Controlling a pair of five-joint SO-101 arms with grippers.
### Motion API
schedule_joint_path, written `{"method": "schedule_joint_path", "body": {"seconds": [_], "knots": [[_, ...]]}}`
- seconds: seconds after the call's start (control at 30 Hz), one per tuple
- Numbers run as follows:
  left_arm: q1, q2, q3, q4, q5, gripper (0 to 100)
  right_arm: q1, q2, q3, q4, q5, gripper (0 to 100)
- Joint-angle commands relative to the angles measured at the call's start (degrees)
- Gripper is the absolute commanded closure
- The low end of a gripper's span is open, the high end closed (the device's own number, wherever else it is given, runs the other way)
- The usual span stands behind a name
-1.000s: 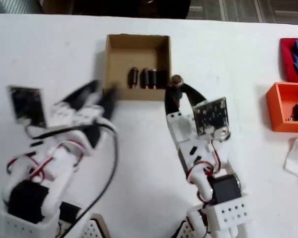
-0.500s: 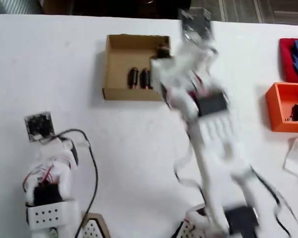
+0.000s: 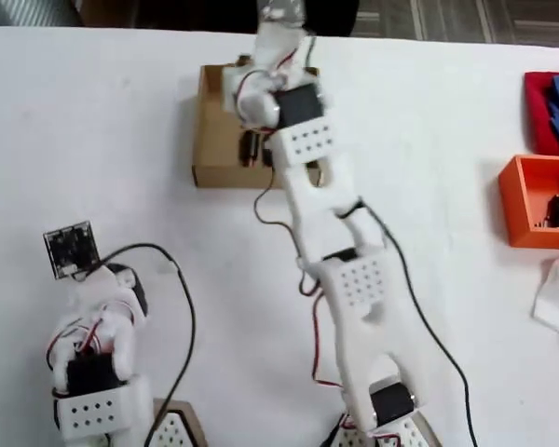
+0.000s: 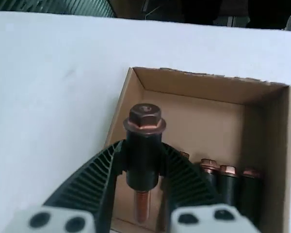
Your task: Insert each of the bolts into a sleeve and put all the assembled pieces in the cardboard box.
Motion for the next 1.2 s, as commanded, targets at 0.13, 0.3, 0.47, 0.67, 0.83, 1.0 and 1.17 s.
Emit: {"method": "schedule_joint_path", "body": {"seconds": [0.13,0.3,0.47,0.67,0.83,1.0,1.17], "knots": [[-0.44,-0.53,1.54,0.18,0.26,97,-1.8,5.14,-4.22,-8.22,-0.18,97.8],[-0.44,-0.53,1.54,0.18,0.26,97,-1.01,7.34,1.41,-12.79,-0.09,97.8],[-0.44,-0.53,1.54,0.18,0.26,97,-1.1,7.96,3.52,-13.41,-0.09,97.8],[-0.44,-0.53,1.54,0.09,0.26,97,-1.45,8.4,3.96,-13.41,-0.35,97.8],[-0.44,-0.53,1.54,0.09,0.35,97,-1.36,11.12,4.4,-13.05,-0.53,97.8],[-0.44,-0.53,1.54,0.09,0.44,97,-1.45,12.44,4.04,-13.14,-0.53,97.8],[-0.44,-0.53,1.54,0.09,0.44,97,-1.36,12.62,4.4,-13.14,-2.55,97.8]]}}
